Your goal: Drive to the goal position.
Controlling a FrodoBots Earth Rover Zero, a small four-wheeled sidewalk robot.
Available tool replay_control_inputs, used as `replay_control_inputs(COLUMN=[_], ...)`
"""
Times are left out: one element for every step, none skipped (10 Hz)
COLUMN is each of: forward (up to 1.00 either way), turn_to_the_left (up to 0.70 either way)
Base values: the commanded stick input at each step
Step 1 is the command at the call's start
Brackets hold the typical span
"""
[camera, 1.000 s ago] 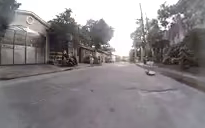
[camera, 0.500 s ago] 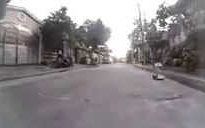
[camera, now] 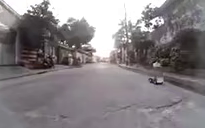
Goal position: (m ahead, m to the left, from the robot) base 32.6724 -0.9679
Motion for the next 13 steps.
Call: replay_control_inputs(forward=[1.0,1.0,1.0,1.0,1.0,1.0,1.0,1.0,1.0,1.0,1.0,1.0,1.0], turn_to_the_left=[0.0,0.0,0.0,0.0,0.0,0.0,0.0,0.0,0.0,-0.05,-0.16,-0.32,-0.38])
